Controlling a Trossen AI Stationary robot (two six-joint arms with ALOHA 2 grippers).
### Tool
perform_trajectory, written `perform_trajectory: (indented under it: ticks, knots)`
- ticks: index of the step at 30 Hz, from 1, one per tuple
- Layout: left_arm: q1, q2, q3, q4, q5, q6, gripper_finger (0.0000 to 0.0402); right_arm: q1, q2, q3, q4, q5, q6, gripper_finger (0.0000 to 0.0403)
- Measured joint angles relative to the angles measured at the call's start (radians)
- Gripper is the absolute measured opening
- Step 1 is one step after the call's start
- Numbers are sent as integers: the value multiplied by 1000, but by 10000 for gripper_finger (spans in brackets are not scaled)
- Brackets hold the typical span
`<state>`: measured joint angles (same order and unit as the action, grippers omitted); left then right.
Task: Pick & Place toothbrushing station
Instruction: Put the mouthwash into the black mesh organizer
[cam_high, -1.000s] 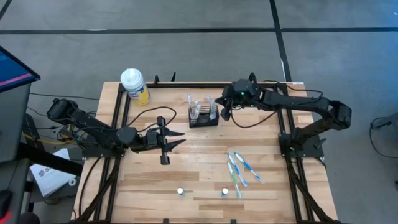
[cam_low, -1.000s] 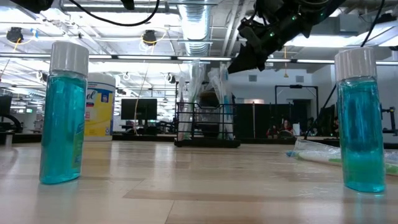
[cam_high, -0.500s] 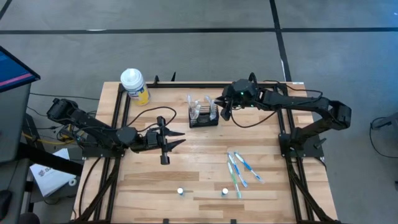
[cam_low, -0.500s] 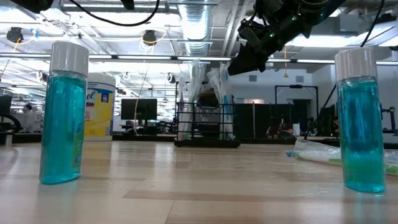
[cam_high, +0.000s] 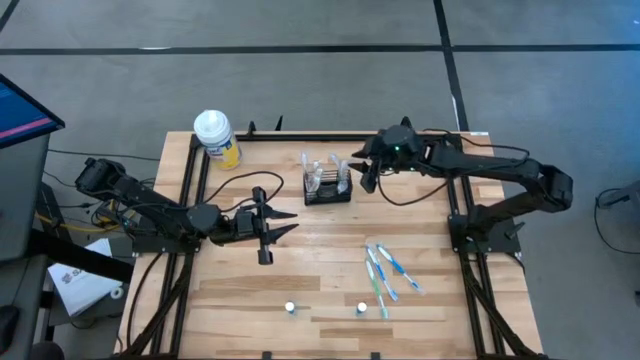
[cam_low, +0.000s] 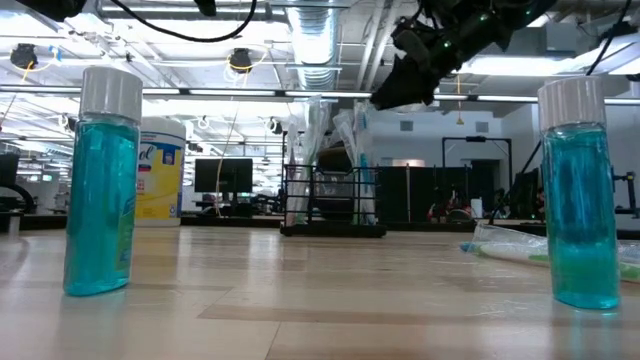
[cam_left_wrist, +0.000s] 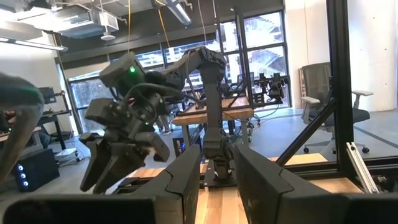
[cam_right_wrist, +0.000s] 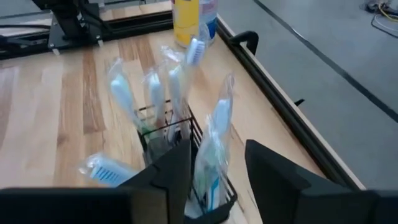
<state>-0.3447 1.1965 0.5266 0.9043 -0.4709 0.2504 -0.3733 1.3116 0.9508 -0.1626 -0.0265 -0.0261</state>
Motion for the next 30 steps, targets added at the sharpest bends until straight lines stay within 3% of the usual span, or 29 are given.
perform_trajectory:
  ticks: [13,24,30]
  knots:
    - [0,0,0,0,0,0,92,127,-112,0,-159,0,41,132]
    - [0,0,0,0,0,0,92,333,-119,0,-323,-32,280,123]
    - [5,0,0,1,0,0,92,463,-120,0,-307,-80,381,122]
